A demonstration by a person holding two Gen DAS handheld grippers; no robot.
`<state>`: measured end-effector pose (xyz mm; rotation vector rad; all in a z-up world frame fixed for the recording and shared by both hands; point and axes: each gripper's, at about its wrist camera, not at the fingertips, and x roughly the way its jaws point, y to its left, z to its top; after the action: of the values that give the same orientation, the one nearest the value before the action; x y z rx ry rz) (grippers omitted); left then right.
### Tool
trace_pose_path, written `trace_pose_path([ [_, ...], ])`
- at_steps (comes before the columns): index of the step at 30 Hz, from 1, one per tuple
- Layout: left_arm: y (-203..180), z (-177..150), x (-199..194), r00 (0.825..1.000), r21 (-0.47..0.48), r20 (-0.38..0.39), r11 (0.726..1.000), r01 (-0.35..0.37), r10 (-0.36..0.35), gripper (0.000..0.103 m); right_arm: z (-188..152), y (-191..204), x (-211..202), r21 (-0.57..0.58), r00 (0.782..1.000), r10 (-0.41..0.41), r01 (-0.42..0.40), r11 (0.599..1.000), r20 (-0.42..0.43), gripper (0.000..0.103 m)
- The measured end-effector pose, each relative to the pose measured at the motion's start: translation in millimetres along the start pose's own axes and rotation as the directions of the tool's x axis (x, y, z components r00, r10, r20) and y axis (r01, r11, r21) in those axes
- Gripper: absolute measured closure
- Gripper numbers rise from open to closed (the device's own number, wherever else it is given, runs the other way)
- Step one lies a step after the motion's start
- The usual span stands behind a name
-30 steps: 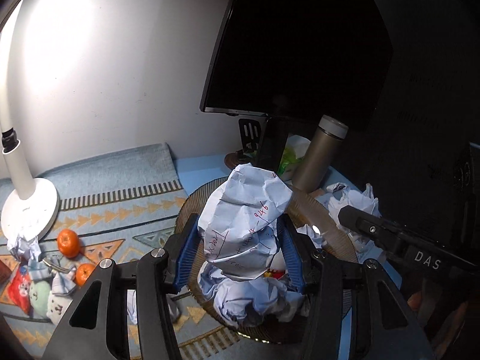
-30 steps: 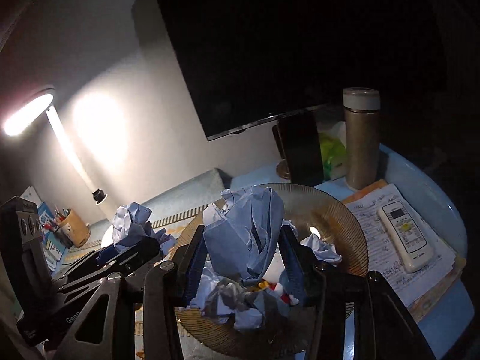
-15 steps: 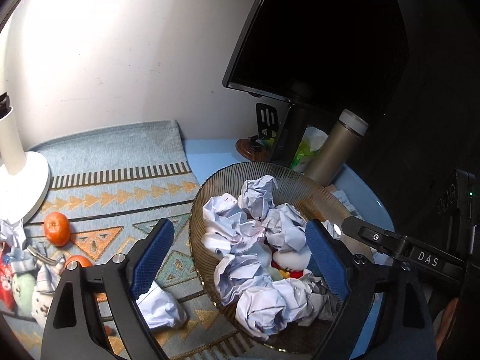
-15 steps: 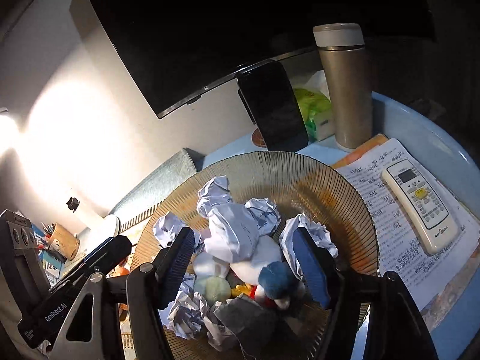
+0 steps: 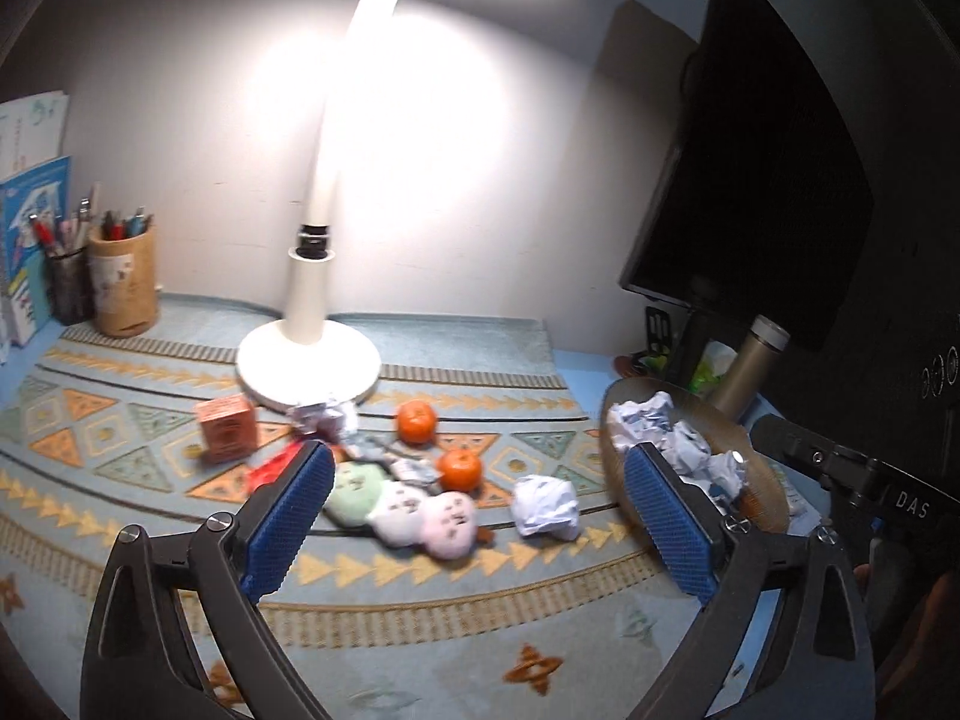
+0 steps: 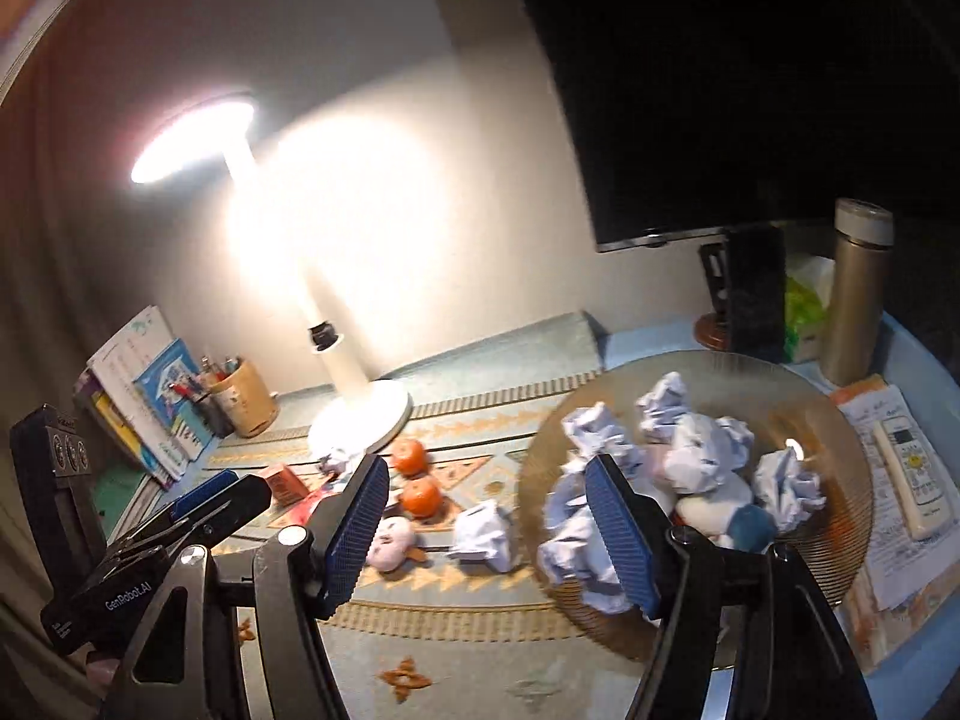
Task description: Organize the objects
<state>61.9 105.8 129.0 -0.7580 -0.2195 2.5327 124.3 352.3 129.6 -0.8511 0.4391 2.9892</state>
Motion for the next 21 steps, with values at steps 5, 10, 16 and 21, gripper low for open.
trace_pose_path([
  [5,67,-38,-5,0.986,-0.070,-0.037,0.984,-0.163,0.161,0.006,-49,48,52,-0.061,0.991,0.061,-0.069,0.996,-0.115,0.037],
  [10,104,-70,15,0.968,-0.108,-0.110,0.966,-0.235,0.224,0.006,-98,66,106,-0.103,0.975,0.043,-0.067,0.992,-0.218,0.037],
  [16,110,-76,16,0.970,-0.129,-0.115,0.965,-0.229,0.215,0.007,-112,74,115,-0.158,0.980,0.000,-0.032,0.987,-0.198,0.037],
  [21,107,-75,16,0.968,-0.117,-0.110,0.964,-0.237,0.225,0.007,-109,72,118,-0.150,0.978,-0.003,-0.029,0.988,-0.208,0.037],
])
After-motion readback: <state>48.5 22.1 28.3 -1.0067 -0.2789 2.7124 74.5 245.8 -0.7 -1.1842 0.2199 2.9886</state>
